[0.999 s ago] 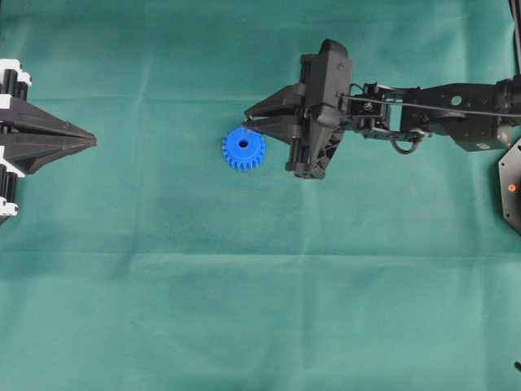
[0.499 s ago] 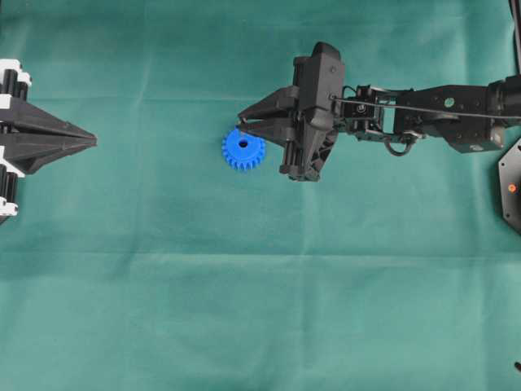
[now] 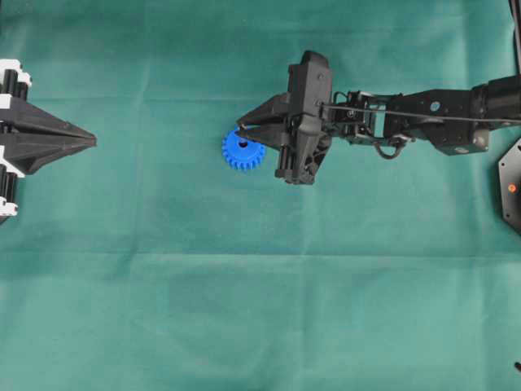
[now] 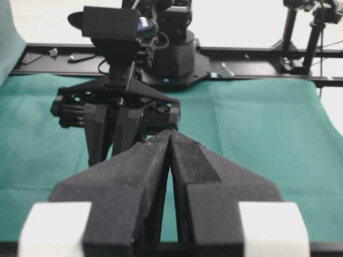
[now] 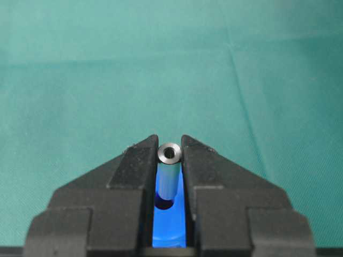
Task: Insert the shaft placed at a random location into the center hole of the small gear at another random location.
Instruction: 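Align the shaft over the gear's center hole and lower it in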
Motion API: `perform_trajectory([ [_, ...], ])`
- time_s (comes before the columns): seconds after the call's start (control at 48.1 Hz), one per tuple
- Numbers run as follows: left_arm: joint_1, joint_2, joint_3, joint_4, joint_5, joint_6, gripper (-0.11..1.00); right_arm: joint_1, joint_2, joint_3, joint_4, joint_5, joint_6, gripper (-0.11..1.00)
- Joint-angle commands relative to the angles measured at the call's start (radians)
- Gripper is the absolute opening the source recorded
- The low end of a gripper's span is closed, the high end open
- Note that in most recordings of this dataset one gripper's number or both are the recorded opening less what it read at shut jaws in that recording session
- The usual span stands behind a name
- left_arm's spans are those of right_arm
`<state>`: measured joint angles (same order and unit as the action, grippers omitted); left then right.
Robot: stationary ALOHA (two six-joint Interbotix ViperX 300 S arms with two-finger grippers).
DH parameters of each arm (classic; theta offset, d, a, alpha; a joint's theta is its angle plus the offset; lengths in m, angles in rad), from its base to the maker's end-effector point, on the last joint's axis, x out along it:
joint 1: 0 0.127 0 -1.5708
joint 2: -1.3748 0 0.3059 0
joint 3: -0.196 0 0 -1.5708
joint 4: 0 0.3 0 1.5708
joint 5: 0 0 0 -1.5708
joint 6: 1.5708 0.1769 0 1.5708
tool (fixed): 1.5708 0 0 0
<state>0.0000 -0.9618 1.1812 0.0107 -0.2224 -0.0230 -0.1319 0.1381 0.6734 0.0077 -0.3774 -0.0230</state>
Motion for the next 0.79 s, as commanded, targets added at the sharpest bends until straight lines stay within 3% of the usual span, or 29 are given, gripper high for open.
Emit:
perform_trajectory([
  [0.0, 0.002, 0.008, -0.025, 0.003, -0.008, -0.002, 0.00, 0.003, -0.006, -0.023, 0.002, -0.003, -0.008, 0.14],
  [0.77, 0.002, 0.008, -0.025, 0.003, -0.005, -0.002, 0.00, 0.003, 0.041, -0.023, 0.008, -0.014, -0.008, 0.14],
])
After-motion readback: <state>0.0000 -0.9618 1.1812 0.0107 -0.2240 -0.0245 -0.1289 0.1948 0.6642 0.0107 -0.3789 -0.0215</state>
